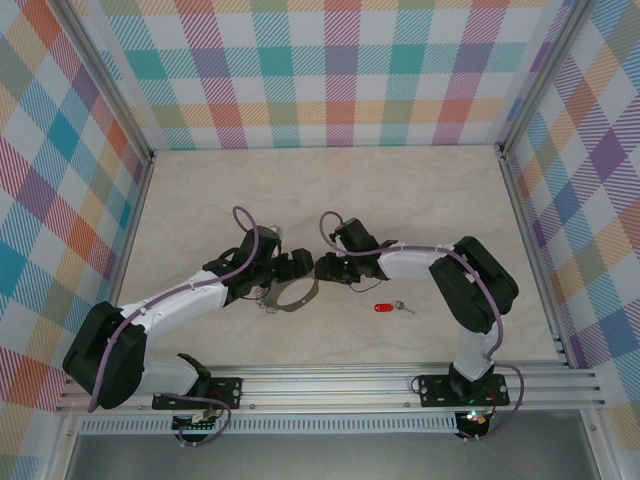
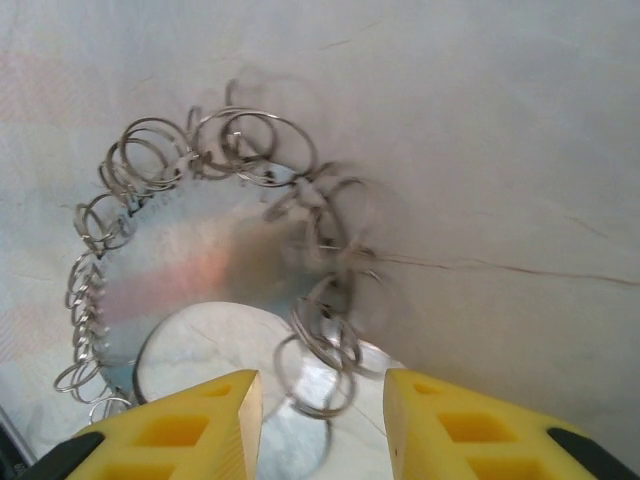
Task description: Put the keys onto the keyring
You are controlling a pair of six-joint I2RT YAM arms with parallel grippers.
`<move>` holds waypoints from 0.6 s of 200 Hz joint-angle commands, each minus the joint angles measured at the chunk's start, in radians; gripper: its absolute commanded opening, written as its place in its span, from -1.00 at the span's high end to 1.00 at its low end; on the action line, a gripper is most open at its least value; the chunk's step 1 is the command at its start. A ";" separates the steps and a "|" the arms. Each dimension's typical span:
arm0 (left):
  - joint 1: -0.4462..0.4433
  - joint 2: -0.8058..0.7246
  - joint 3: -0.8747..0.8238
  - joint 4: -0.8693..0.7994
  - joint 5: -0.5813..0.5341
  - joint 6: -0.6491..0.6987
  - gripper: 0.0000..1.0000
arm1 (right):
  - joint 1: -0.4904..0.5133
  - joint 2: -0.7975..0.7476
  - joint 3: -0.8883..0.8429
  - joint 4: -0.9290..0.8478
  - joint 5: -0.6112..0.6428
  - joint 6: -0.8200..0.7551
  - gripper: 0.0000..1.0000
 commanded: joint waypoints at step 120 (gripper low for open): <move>0.010 -0.117 0.069 -0.133 -0.136 0.043 -0.84 | 0.067 -0.041 0.006 0.005 -0.093 0.012 0.27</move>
